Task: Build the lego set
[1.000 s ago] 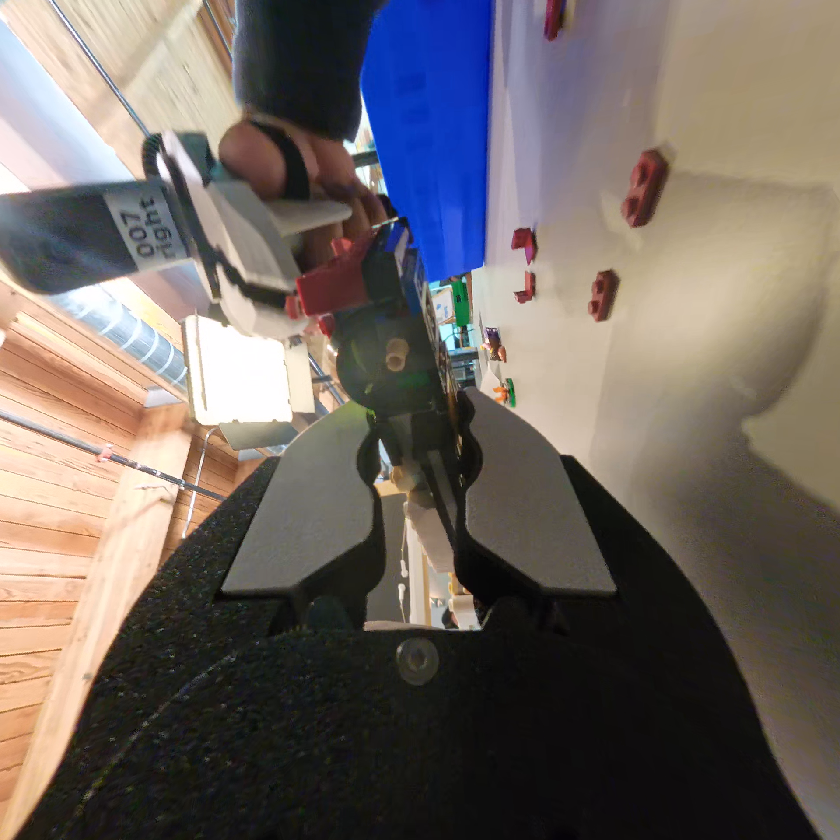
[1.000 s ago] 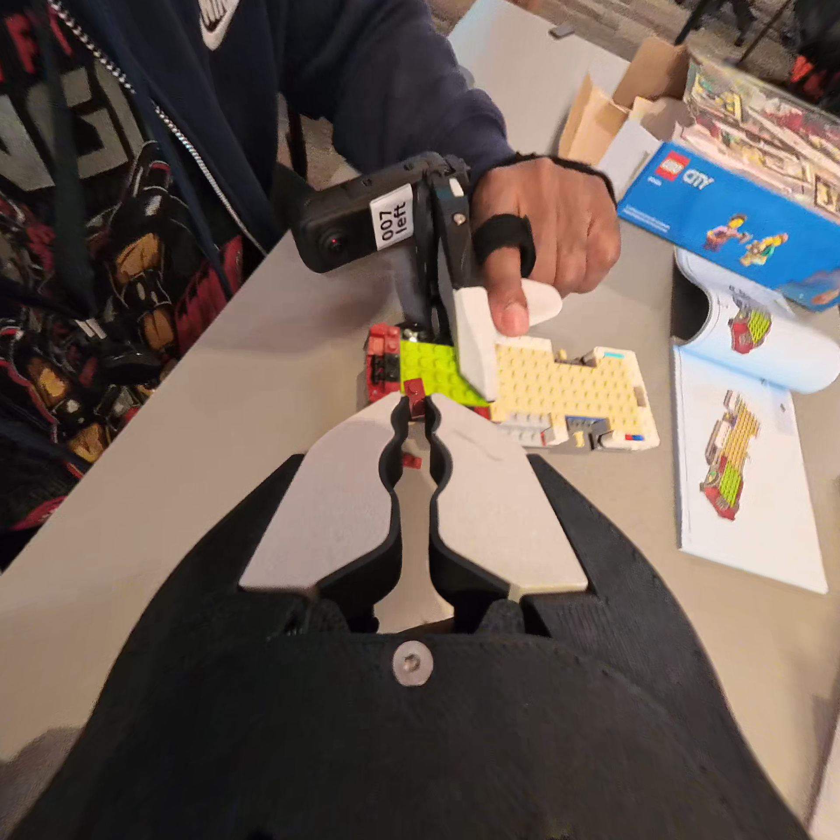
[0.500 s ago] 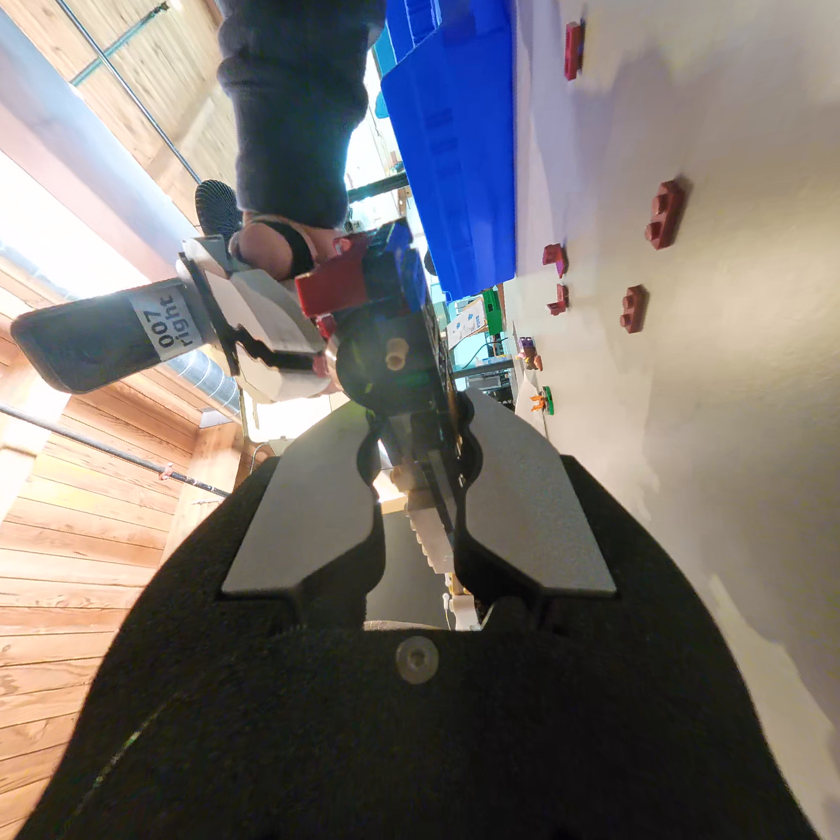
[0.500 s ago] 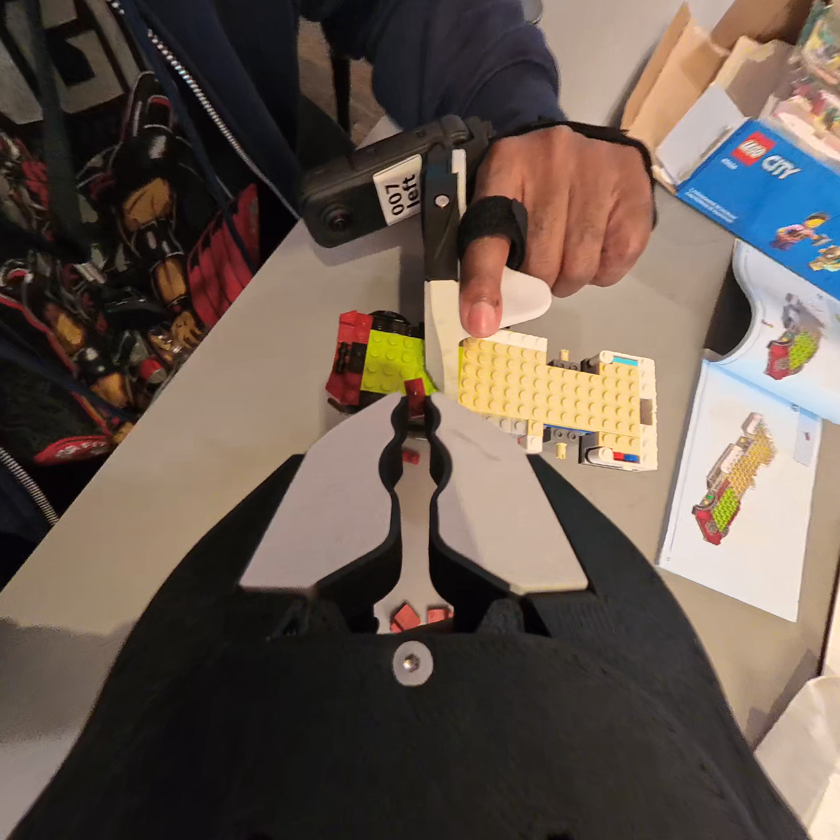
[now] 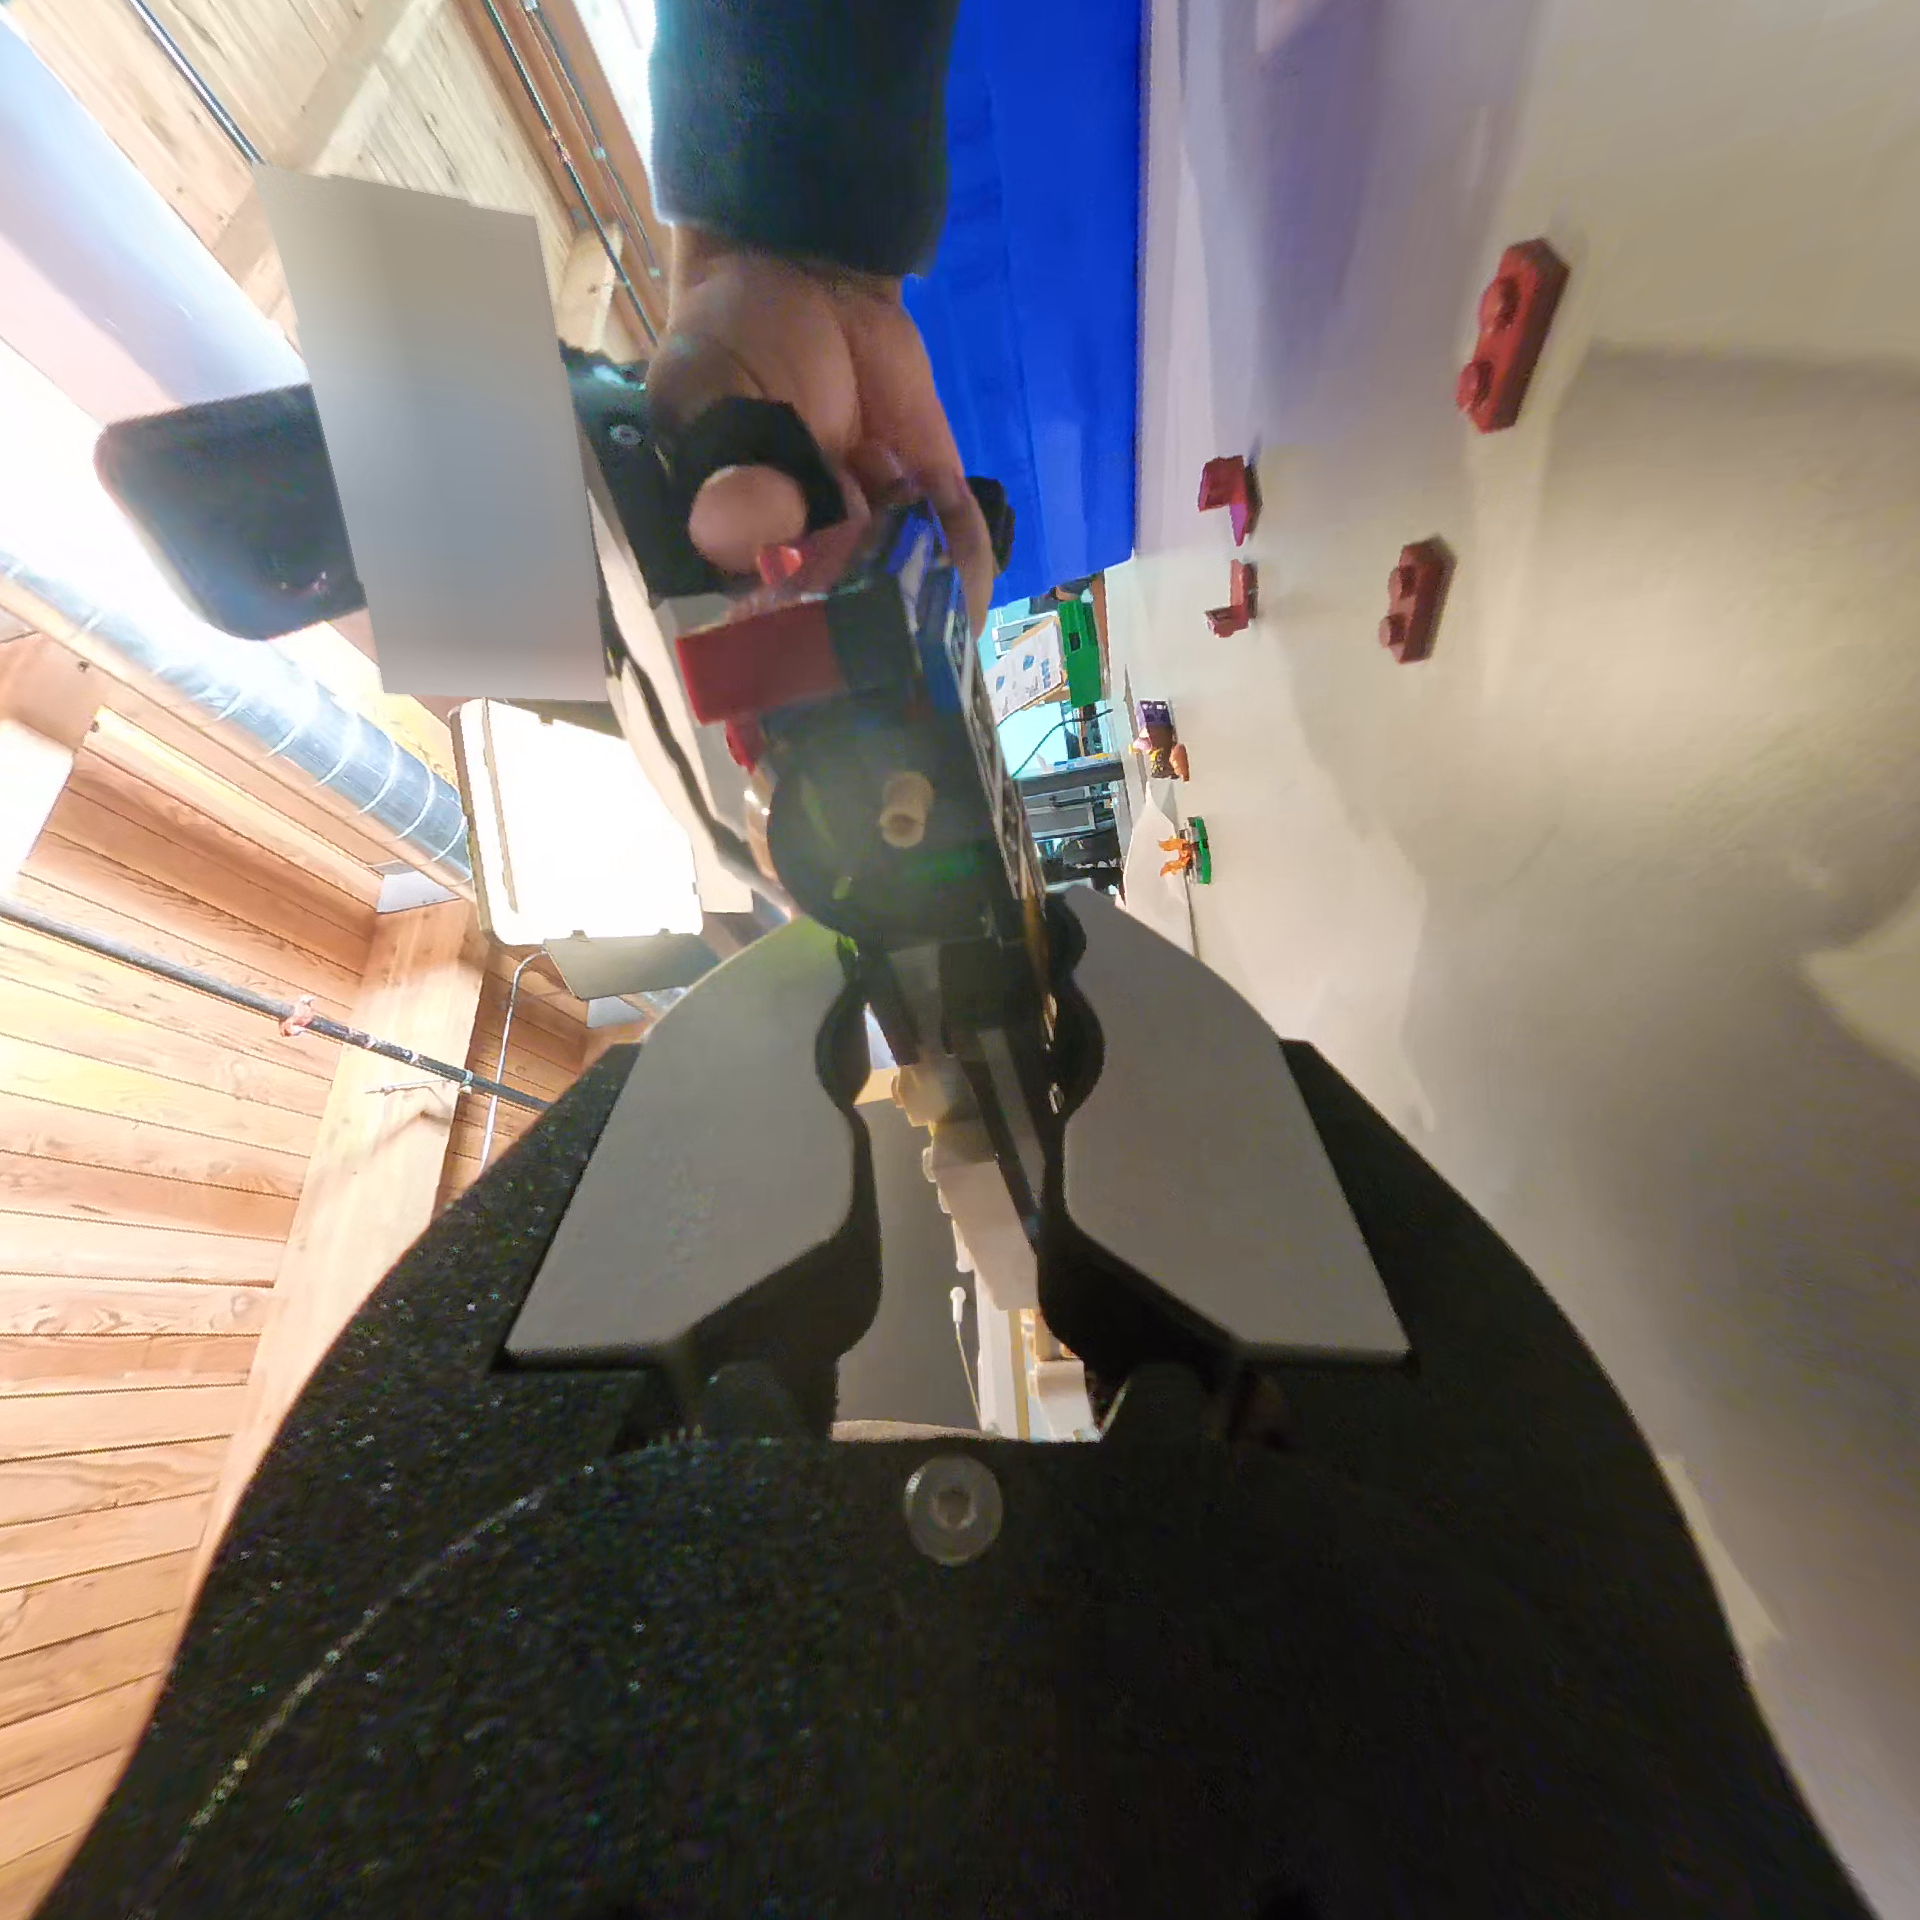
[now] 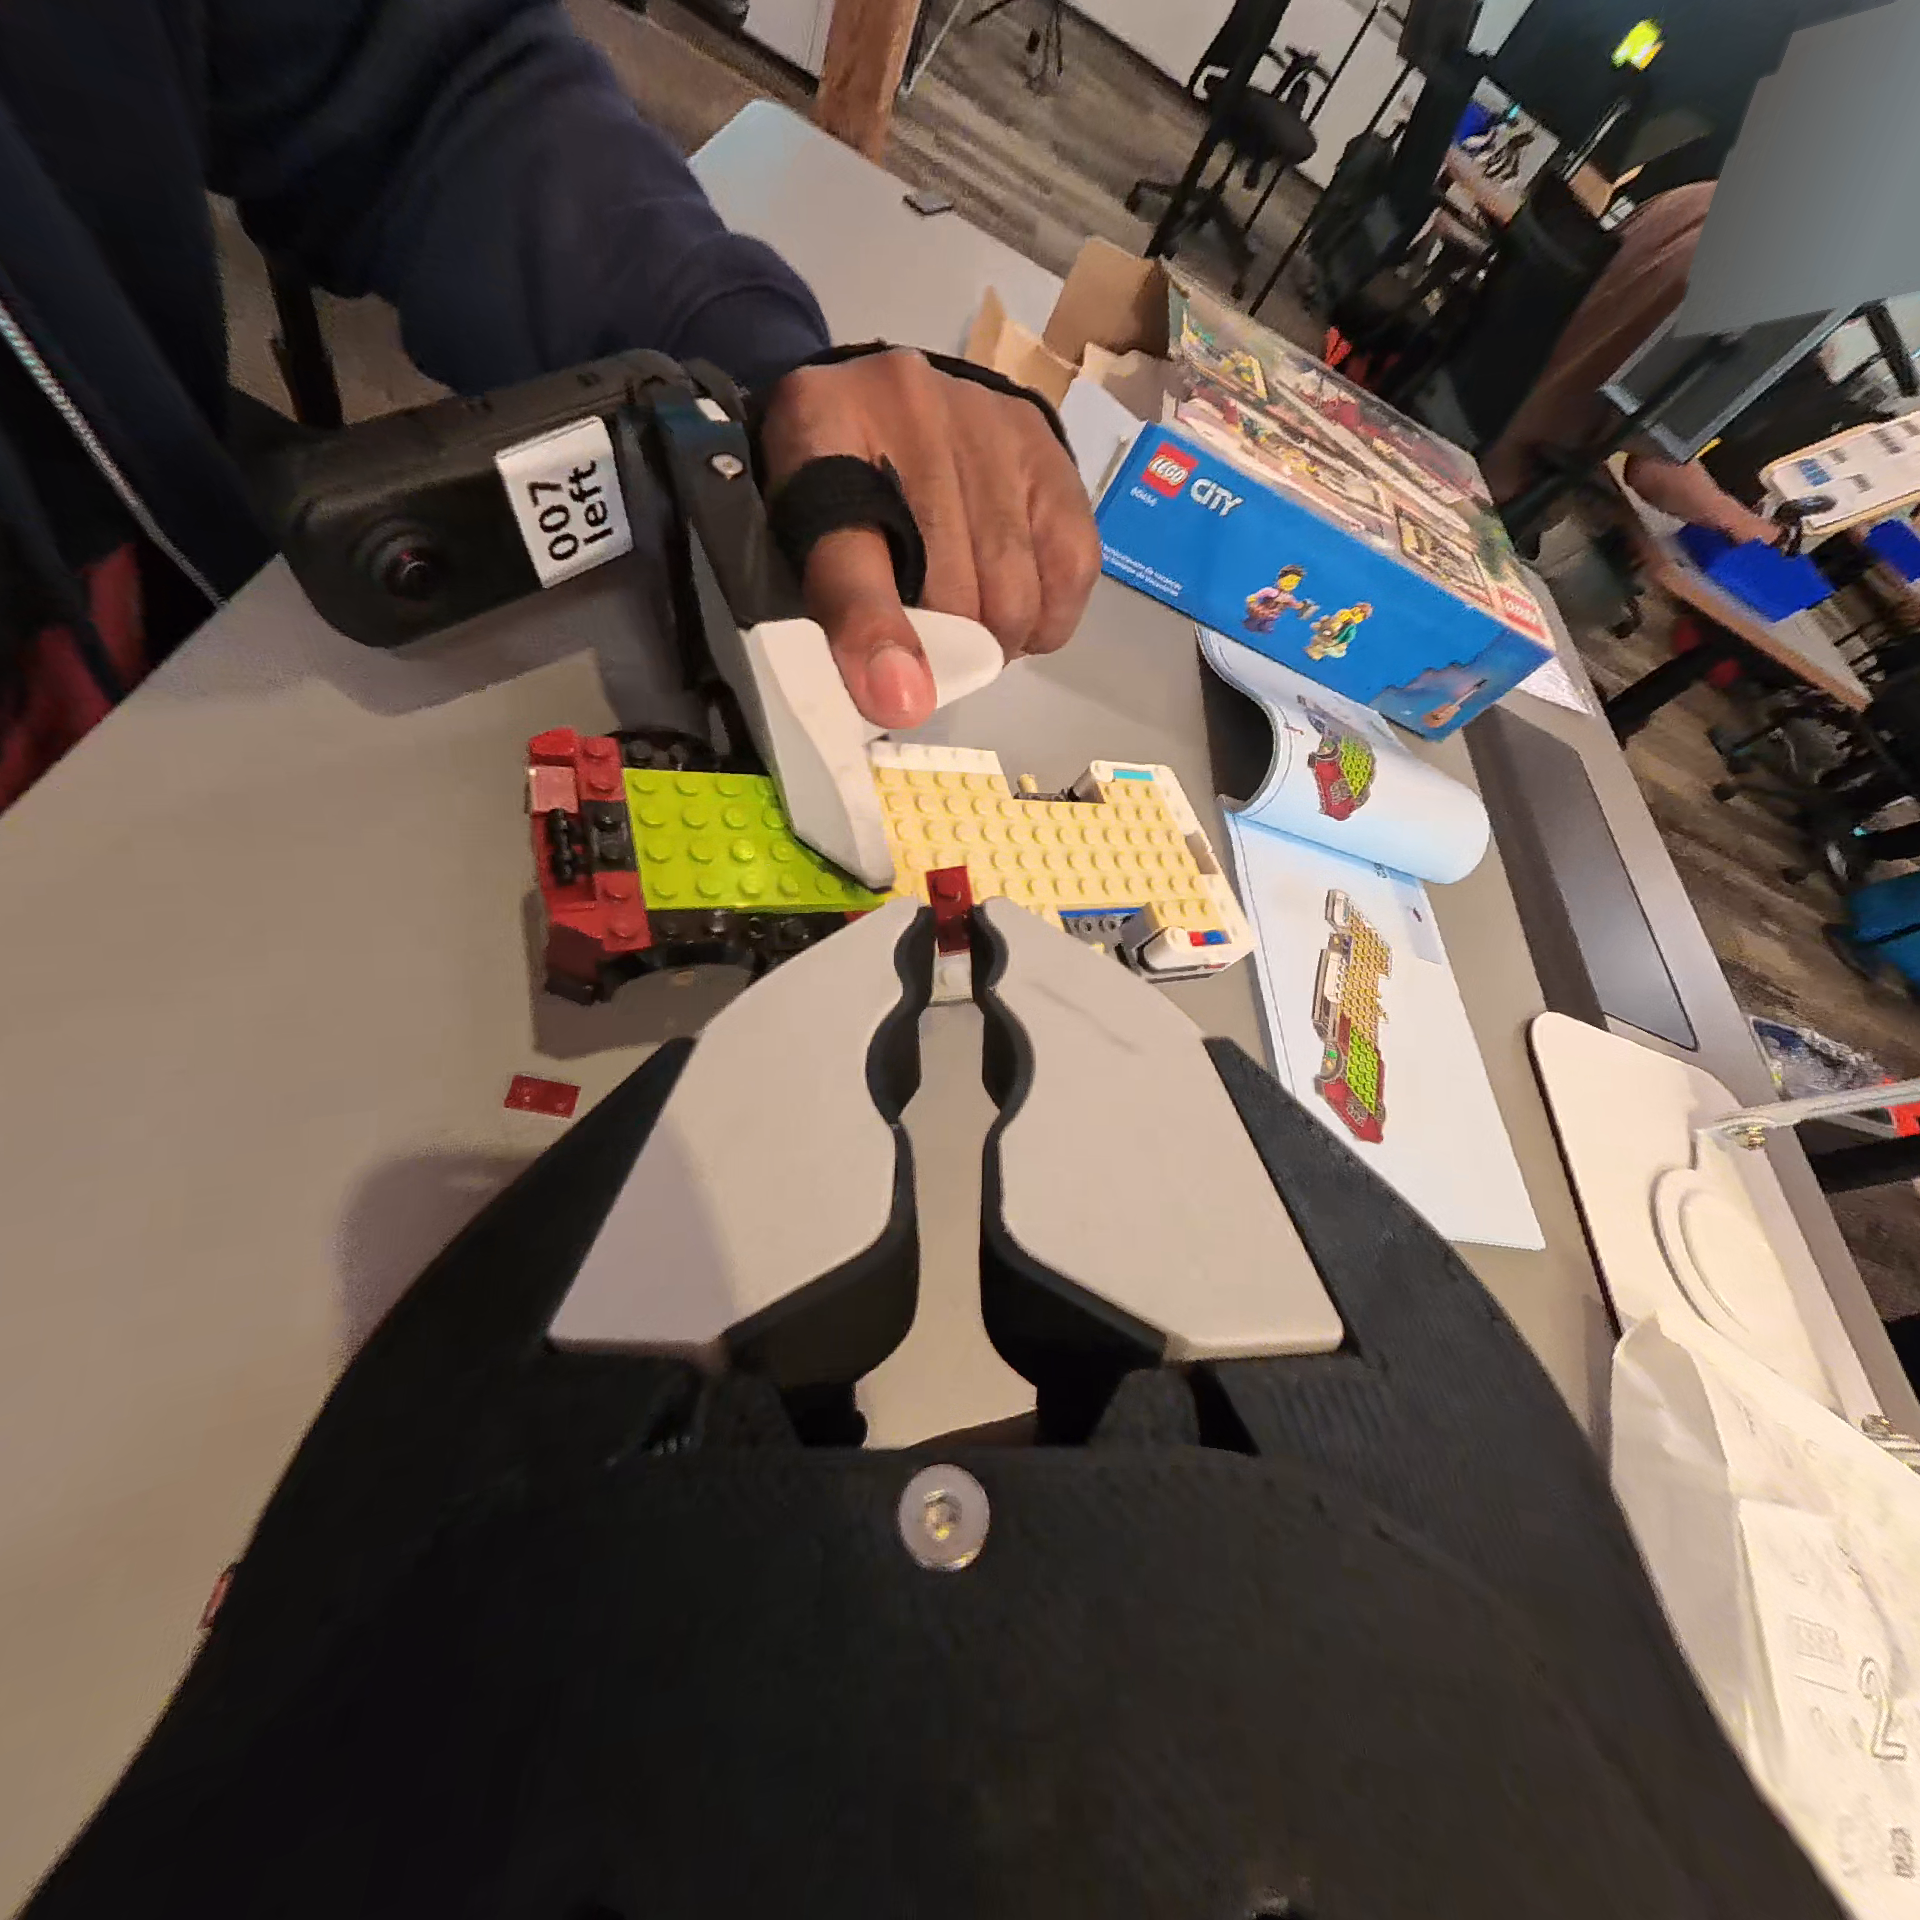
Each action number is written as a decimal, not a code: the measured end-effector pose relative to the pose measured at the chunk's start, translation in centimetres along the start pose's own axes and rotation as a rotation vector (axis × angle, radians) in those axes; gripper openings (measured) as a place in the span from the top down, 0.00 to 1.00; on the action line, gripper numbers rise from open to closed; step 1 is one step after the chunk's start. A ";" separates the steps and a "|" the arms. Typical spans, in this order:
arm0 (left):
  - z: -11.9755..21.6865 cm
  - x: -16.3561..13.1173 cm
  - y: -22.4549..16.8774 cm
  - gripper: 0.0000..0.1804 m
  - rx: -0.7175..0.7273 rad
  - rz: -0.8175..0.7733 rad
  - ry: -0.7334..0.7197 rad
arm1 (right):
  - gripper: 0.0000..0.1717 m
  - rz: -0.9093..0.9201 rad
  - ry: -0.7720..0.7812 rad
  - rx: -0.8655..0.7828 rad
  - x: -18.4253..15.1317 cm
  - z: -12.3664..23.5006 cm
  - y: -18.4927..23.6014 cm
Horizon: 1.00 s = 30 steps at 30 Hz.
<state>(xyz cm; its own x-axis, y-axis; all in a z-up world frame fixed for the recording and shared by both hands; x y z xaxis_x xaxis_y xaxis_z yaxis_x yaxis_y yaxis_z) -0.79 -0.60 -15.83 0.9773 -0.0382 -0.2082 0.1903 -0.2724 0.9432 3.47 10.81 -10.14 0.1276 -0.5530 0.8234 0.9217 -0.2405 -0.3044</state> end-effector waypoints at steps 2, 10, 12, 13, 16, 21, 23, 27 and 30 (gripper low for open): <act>0.1 -0.1 0.0 0.83 -0.004 0.010 0.009 | 0.97 0.006 -0.009 -0.009 -0.5 0.0 0.2; 0.1 -0.3 -0.1 0.83 -0.013 0.043 0.023 | 0.97 0.009 -0.016 0.007 -0.9 0.0 0.8; 0.1 -0.3 -0.1 0.83 -0.015 0.049 0.023 | 0.97 0.010 -0.017 0.010 -0.8 0.1 0.9; 0.1 -0.3 -0.1 0.83 -0.015 0.050 0.024 | 0.97 0.010 -0.018 0.011 -0.8 0.1 0.9; 0.1 -0.4 -0.1 0.83 -0.014 0.053 0.026 | 0.97 0.012 -0.027 0.016 -0.7 0.2 0.9; 0.2 -0.3 0.1 0.83 -0.007 0.060 0.020 | 0.97 0.025 -0.033 0.028 -0.4 0.3 1.1; 0.2 -0.3 0.2 0.83 -0.003 0.062 0.014 | 0.97 0.033 -0.035 0.045 -0.3 0.3 1.2; 0.4 -0.1 1.0 0.83 0.035 0.069 -0.021 | 0.97 0.060 -0.057 0.112 0.6 0.5 1.6; 0.6 0.5 2.2 0.83 0.098 0.096 -0.067 | 0.97 0.099 -0.041 0.172 1.4 0.8 1.9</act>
Point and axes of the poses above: each gripper's, where its closed fingertips meet, z back along the fingers, x out of its top, y = z × x across the jaws, the point moved 7 cm from there along z, back along the fingers, and after that the axes turned 12 degrees about x, right-handed, at the moved point
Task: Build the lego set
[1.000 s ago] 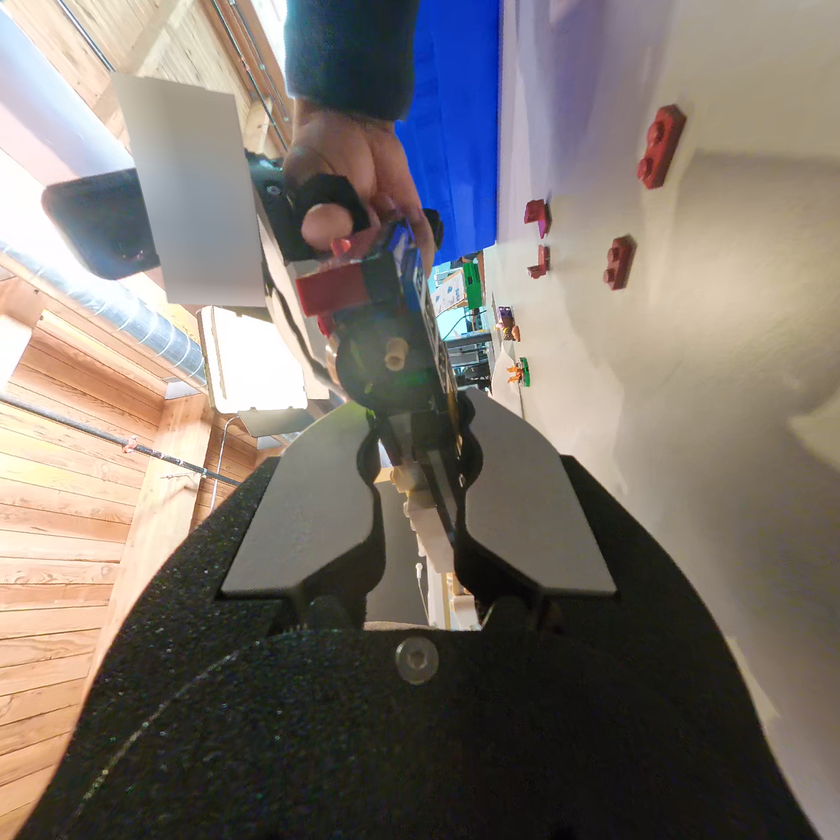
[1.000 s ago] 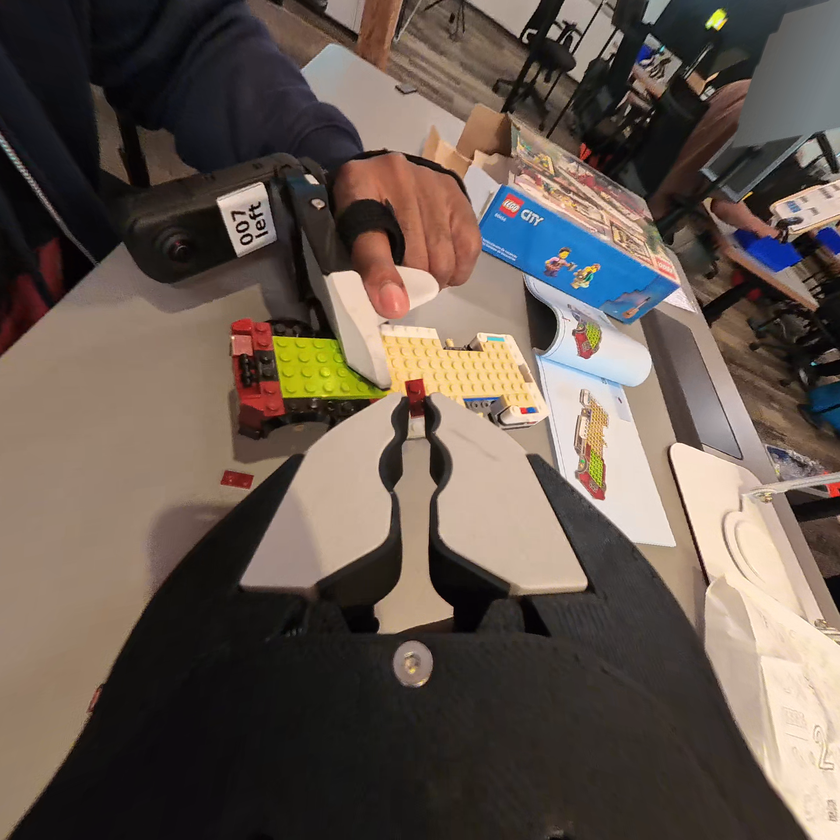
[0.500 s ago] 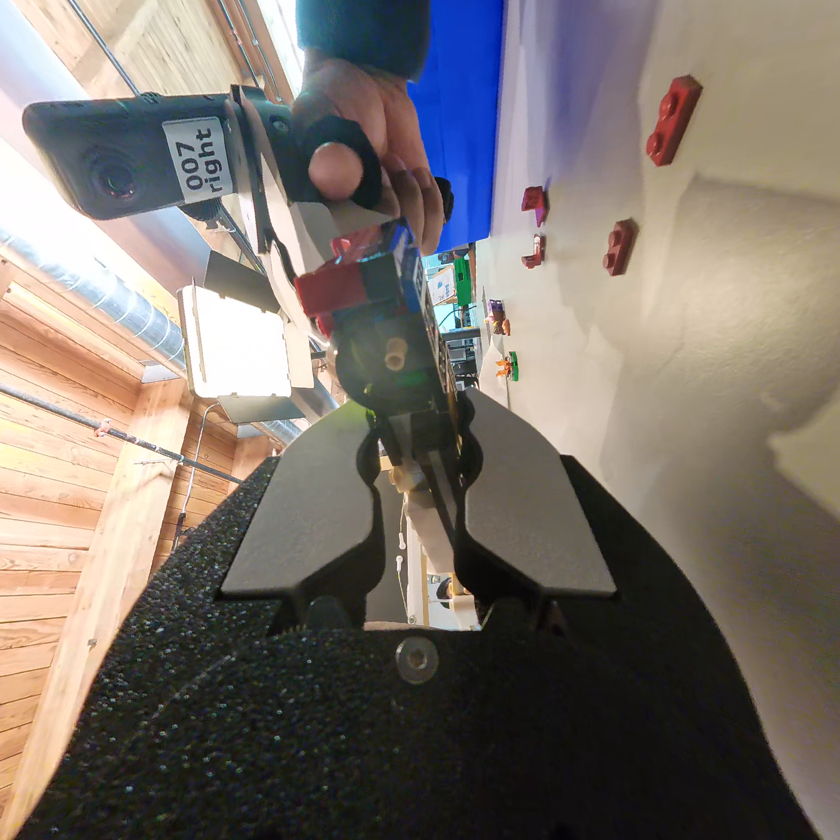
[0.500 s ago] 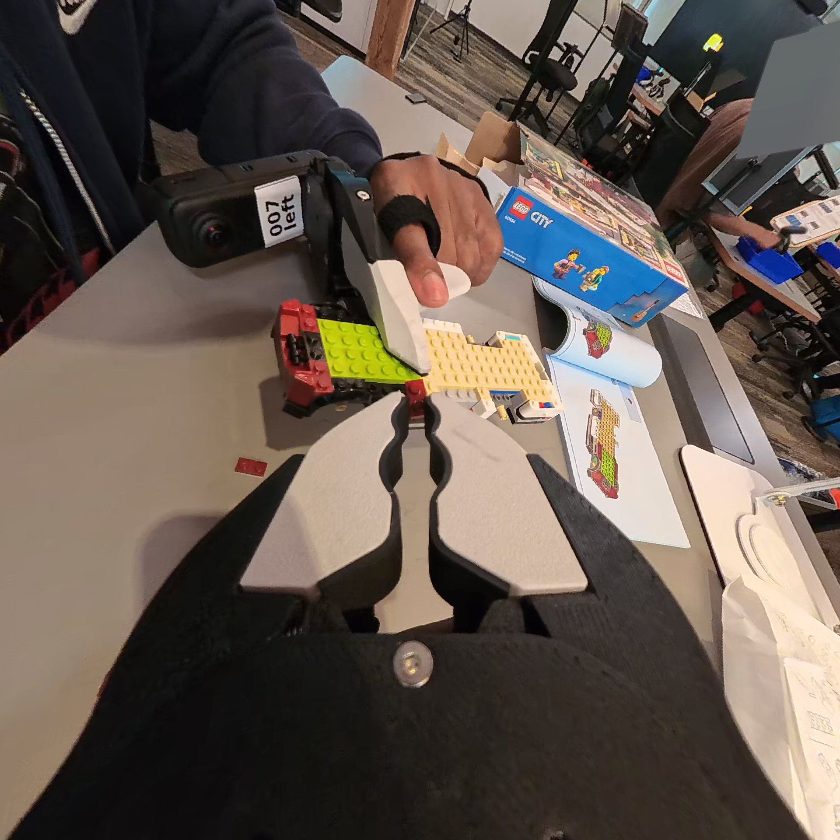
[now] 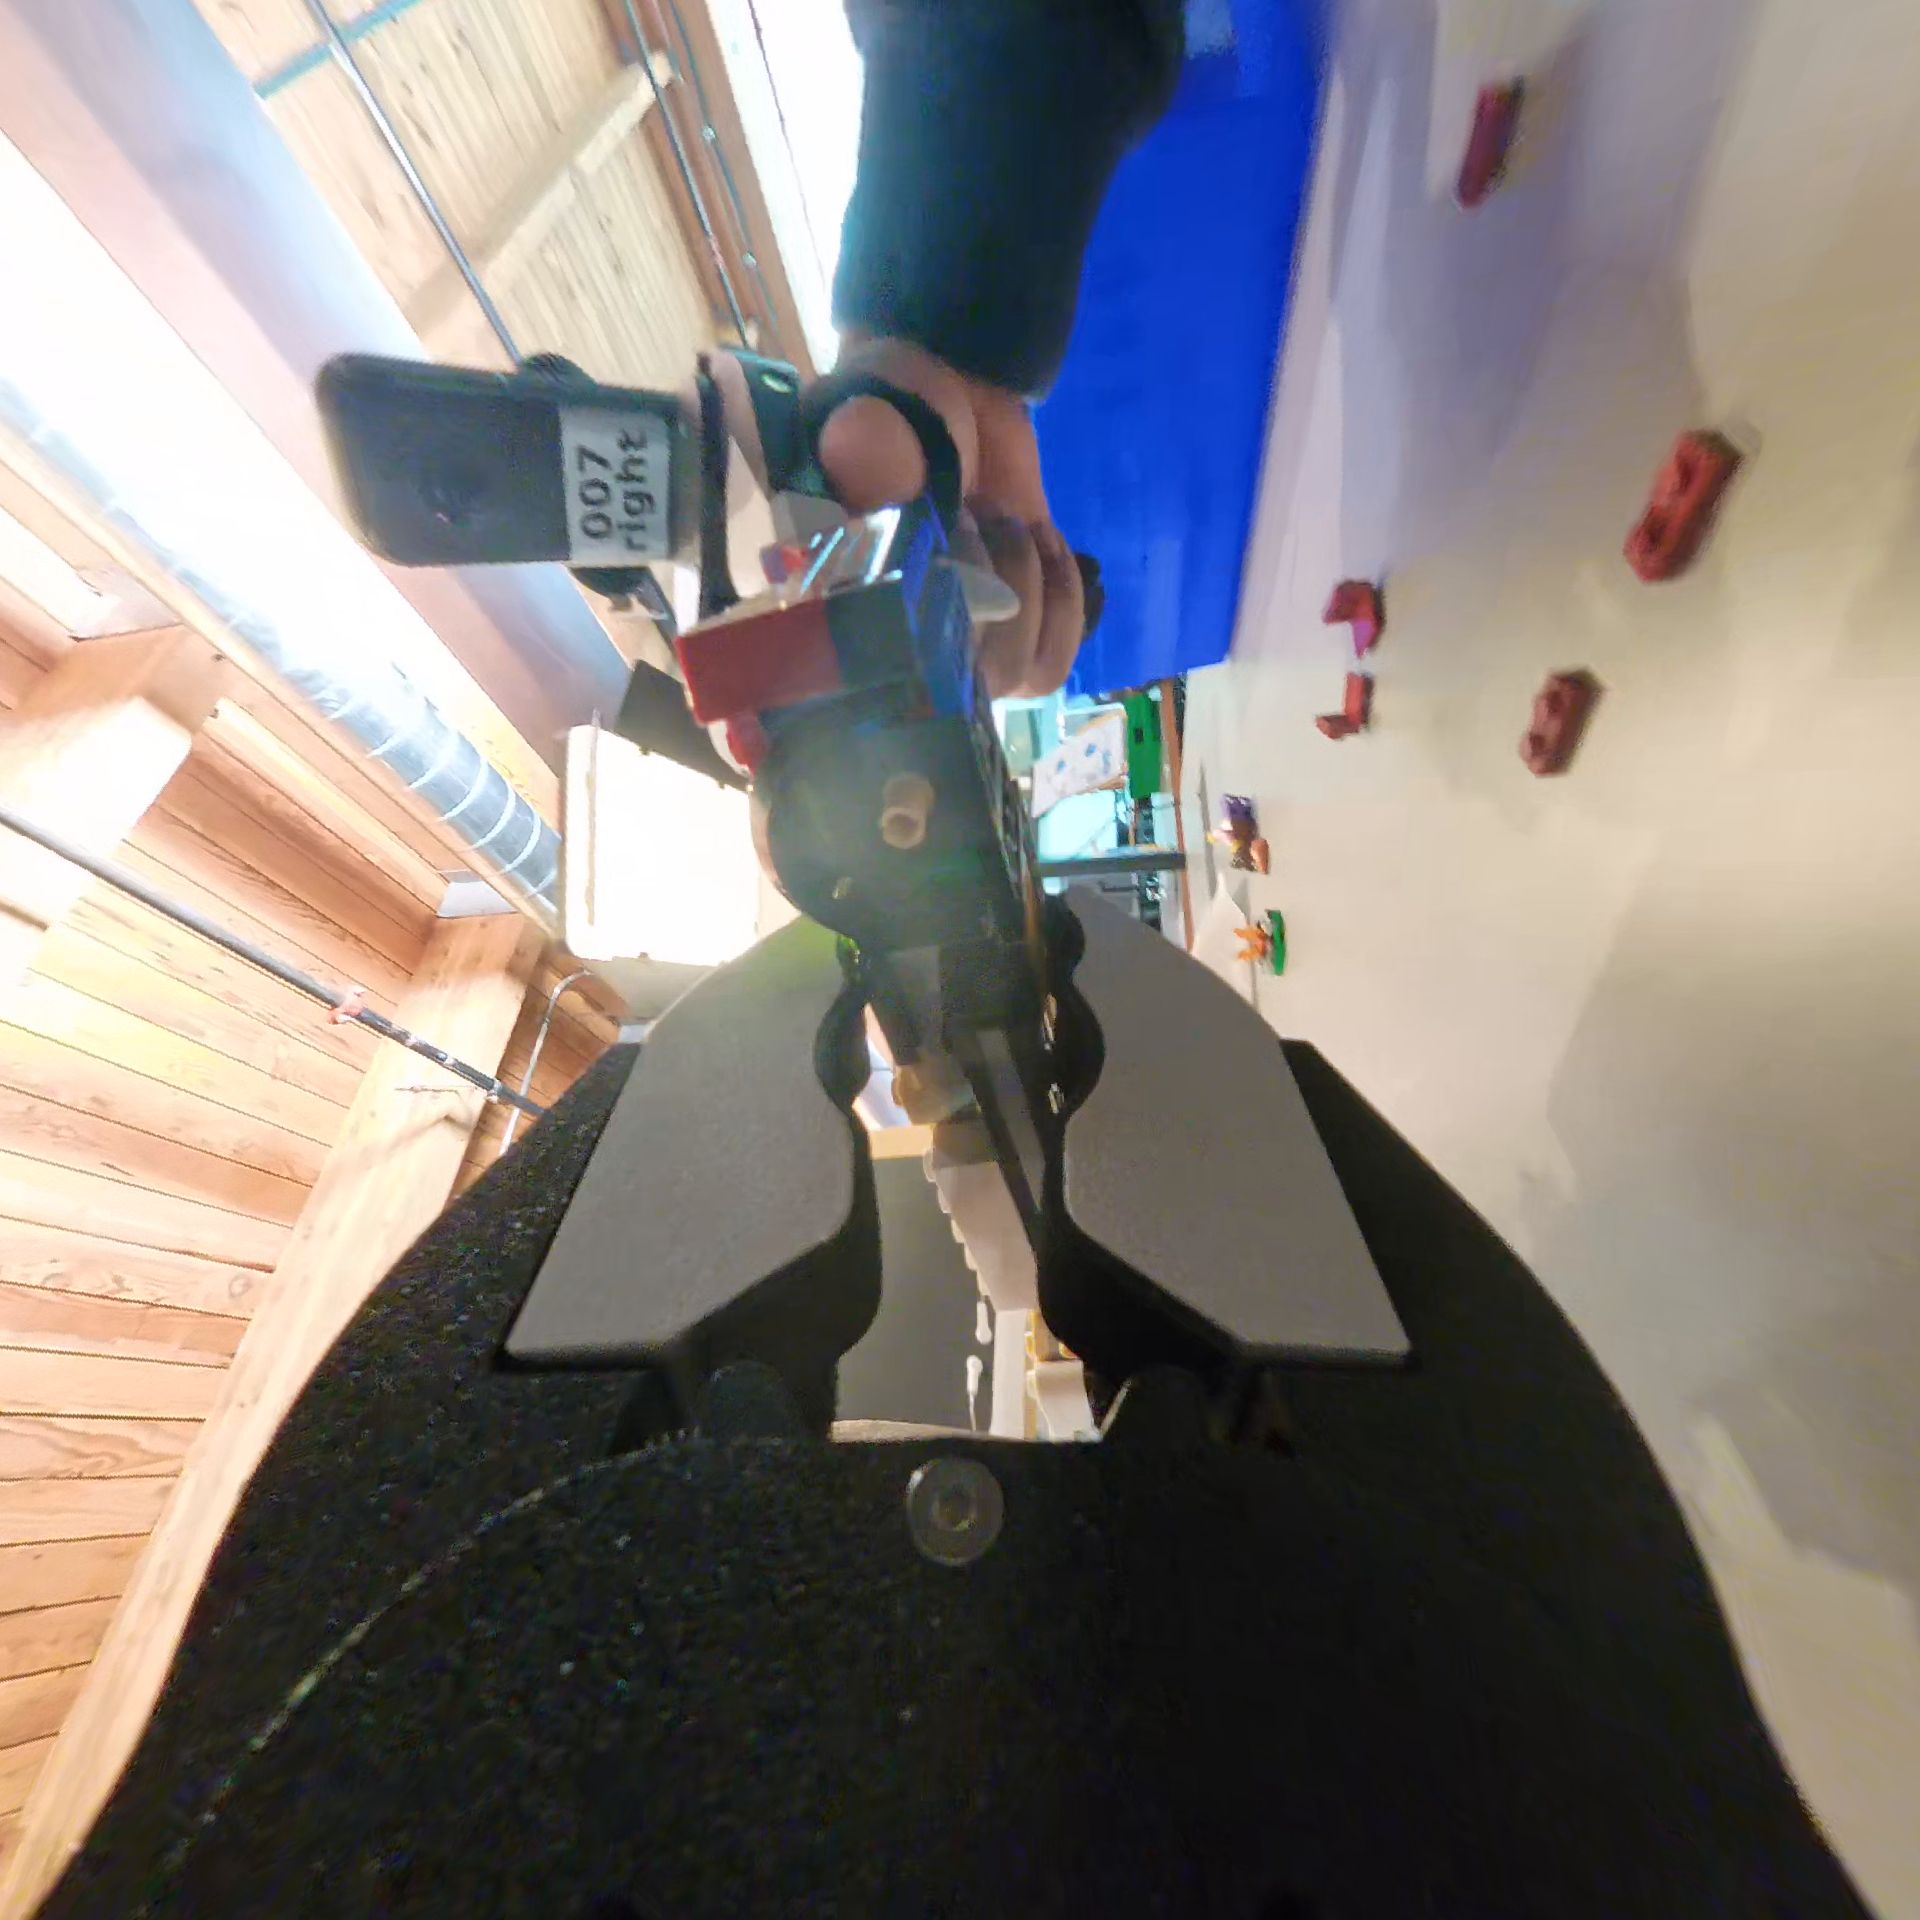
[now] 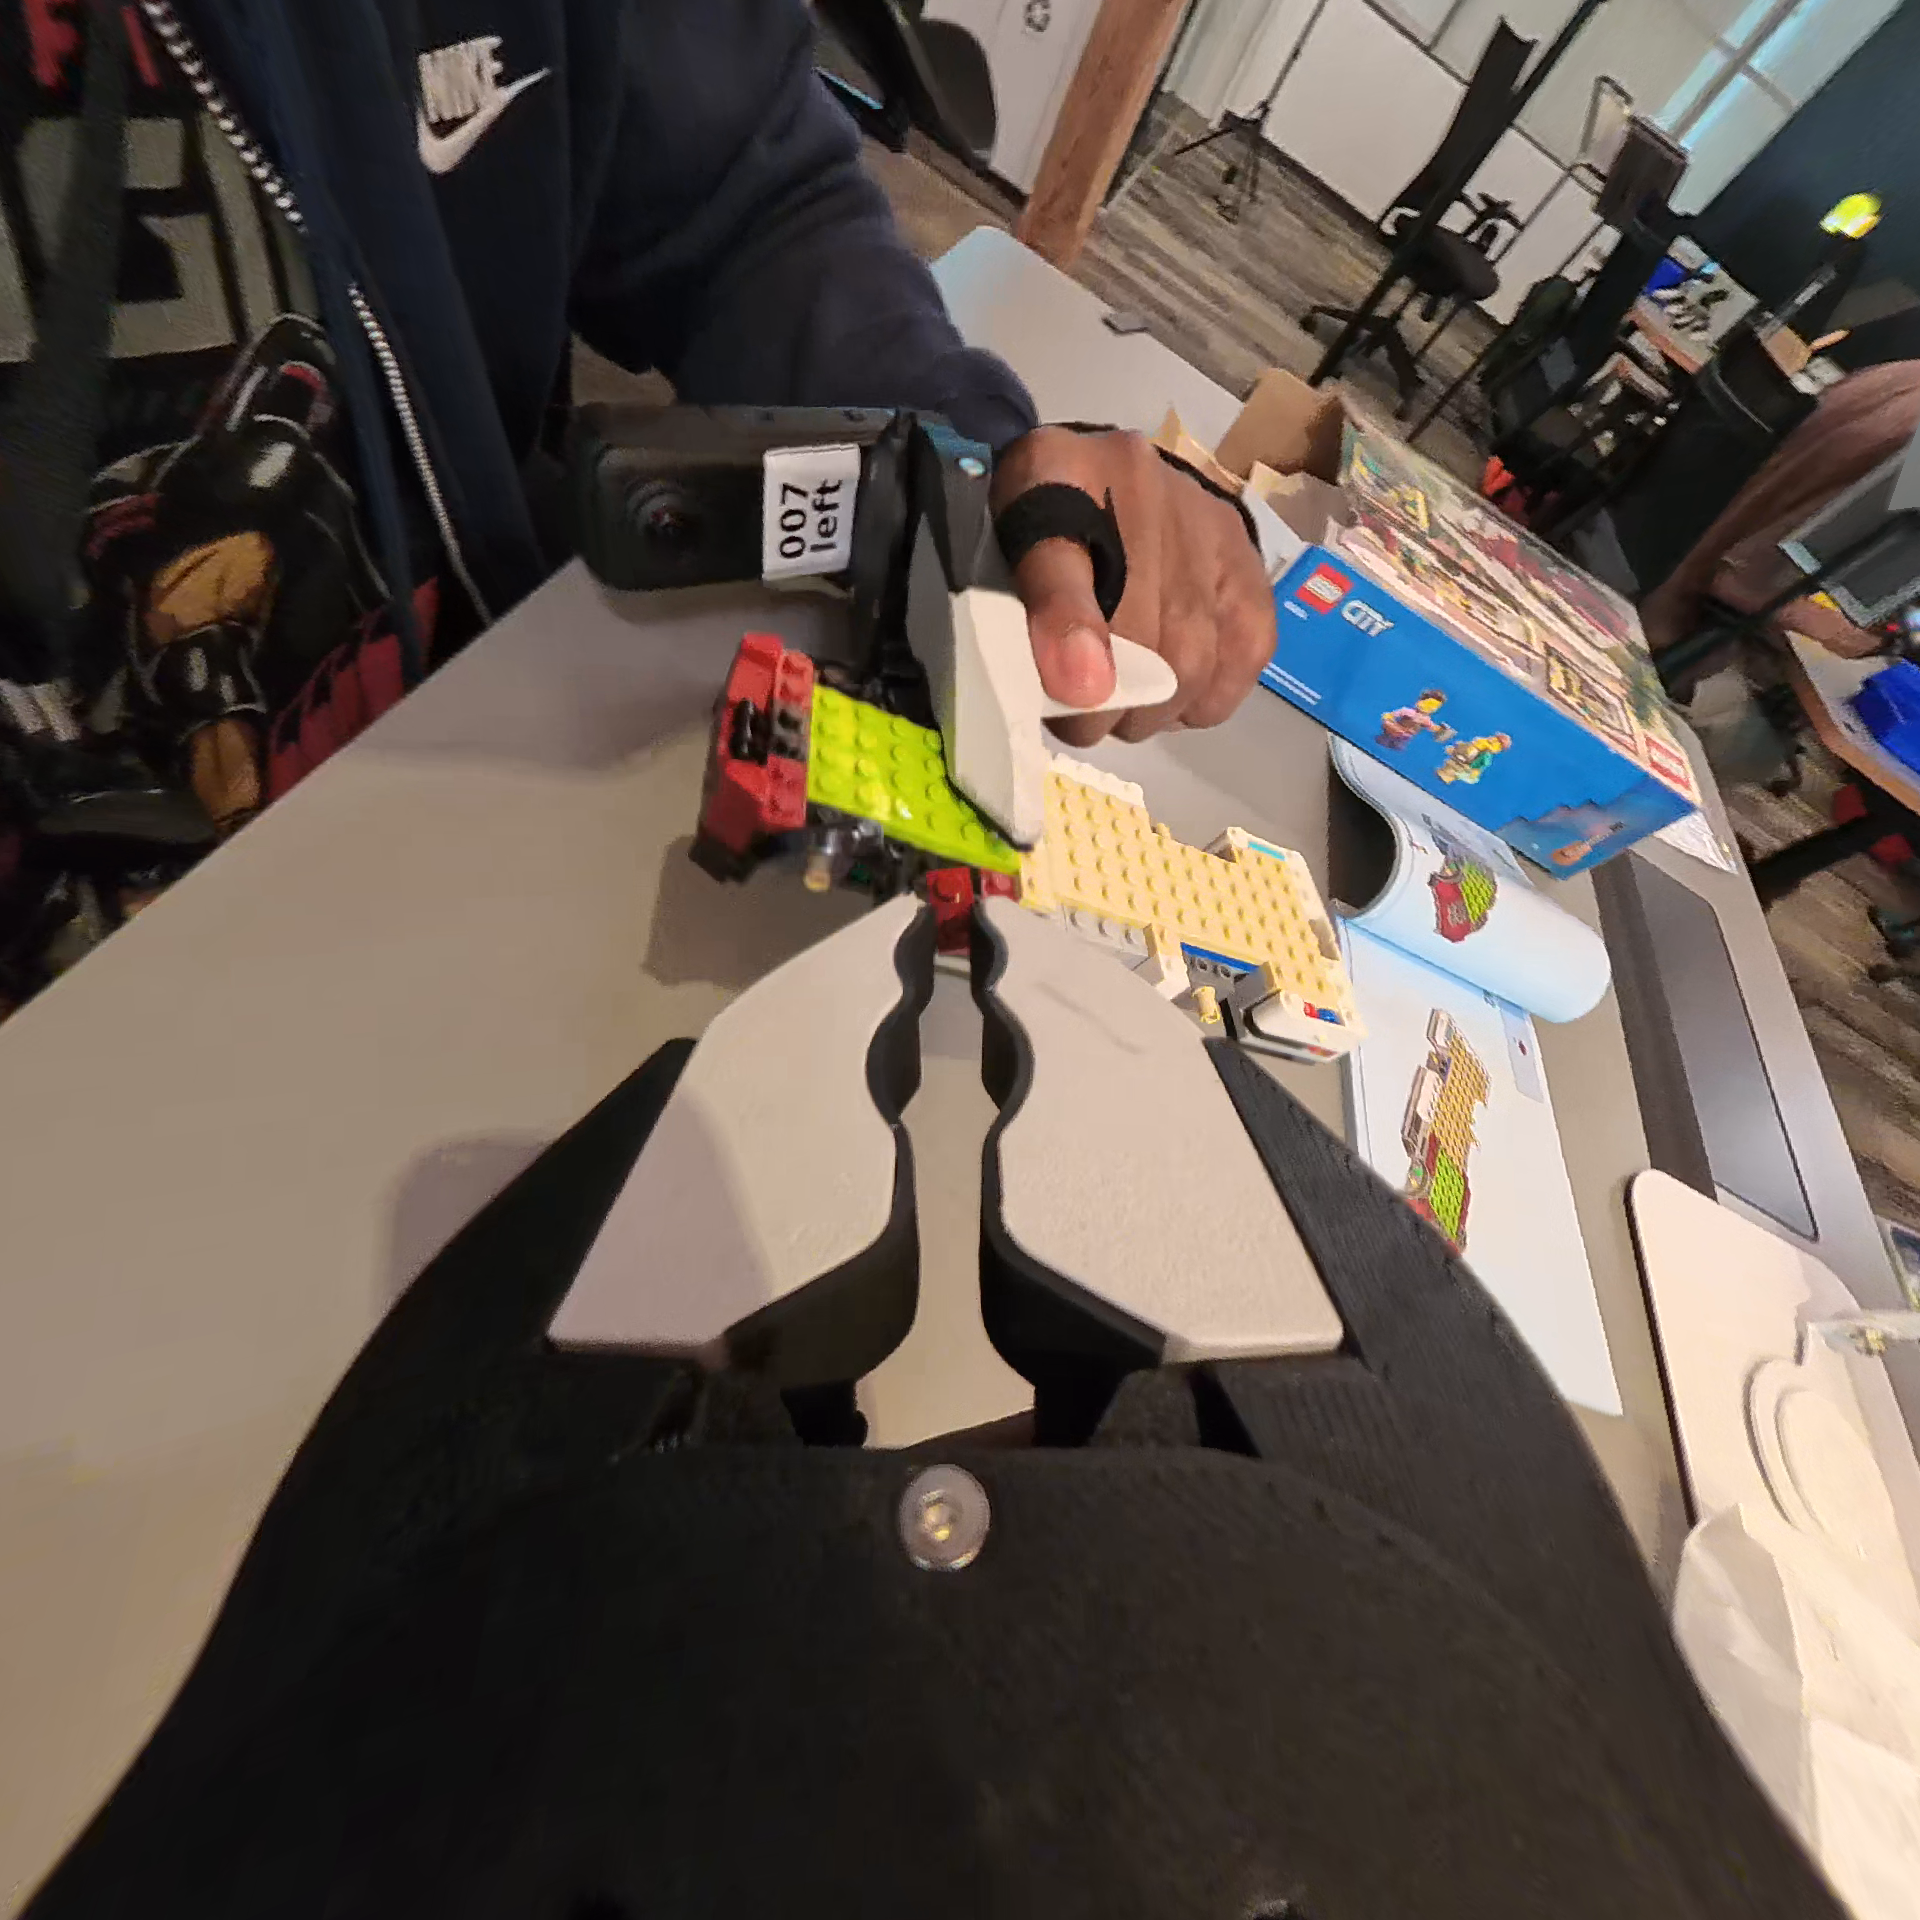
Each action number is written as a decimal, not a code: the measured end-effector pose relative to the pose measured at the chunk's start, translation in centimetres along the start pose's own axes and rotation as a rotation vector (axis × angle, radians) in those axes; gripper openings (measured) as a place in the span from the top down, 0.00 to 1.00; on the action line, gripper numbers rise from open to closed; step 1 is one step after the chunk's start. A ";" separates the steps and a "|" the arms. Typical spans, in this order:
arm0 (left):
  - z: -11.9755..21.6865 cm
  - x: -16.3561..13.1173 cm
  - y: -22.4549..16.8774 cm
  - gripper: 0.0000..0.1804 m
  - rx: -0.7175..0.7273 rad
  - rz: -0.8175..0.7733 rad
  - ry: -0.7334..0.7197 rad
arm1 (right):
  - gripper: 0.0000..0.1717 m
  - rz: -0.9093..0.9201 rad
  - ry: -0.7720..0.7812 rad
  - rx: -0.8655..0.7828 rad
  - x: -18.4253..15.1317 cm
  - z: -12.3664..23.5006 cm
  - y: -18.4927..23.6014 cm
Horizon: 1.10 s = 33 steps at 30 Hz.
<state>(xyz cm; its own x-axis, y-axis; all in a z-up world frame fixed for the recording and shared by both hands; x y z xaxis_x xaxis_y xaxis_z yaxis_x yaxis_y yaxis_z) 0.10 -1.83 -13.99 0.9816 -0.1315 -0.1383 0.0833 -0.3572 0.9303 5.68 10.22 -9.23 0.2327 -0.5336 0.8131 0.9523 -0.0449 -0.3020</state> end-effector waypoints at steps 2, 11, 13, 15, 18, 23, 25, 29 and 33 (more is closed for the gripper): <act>0.1 0.6 0.4 0.83 0.016 -0.011 -0.033 | 0.97 0.018 0.014 0.037 0.8 0.2 0.1; 0.1 1.8 1.7 0.83 0.045 -0.014 -0.116 | 0.97 0.121 0.058 0.202 4.7 0.1 1.2; 0.2 1.9 2.1 0.83 0.057 -0.021 -0.128 | 0.97 0.138 0.065 0.240 4.9 -0.3 1.3; 0.3 2.0 2.4 0.82 0.068 -0.027 -0.141 | 0.97 0.154 0.081 0.284 5.0 -0.7 1.2; 0.6 2.1 2.8 0.83 0.078 -0.036 -0.160 | 0.97 0.183 0.117 0.339 5.2 -1.1 0.8; 0.9 2.0 3.0 0.83 0.078 -0.035 -0.175 | 0.97 0.225 0.169 0.424 5.9 -1.6 0.5; 1.1 2.0 3.0 0.83 0.079 -0.038 -0.180 | 0.97 0.240 0.185 0.452 6.2 -1.9 0.5; 1.3 2.1 3.3 0.82 0.084 -0.043 -0.190 | 0.97 0.263 0.199 0.489 6.4 -2.5 0.5; 1.3 2.1 3.1 0.82 0.083 -0.050 -0.194 | 0.97 0.277 0.208 0.501 6.5 -3.0 0.3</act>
Point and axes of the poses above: each gripper's, where its closed fingertips meet, z back along the fingers, x out of its top, y = z × x across the jaws, the point moved 7 cm from there along z, back along the fingers, and after that the axes turned 12 degrees about x, right-handed, at the moved point
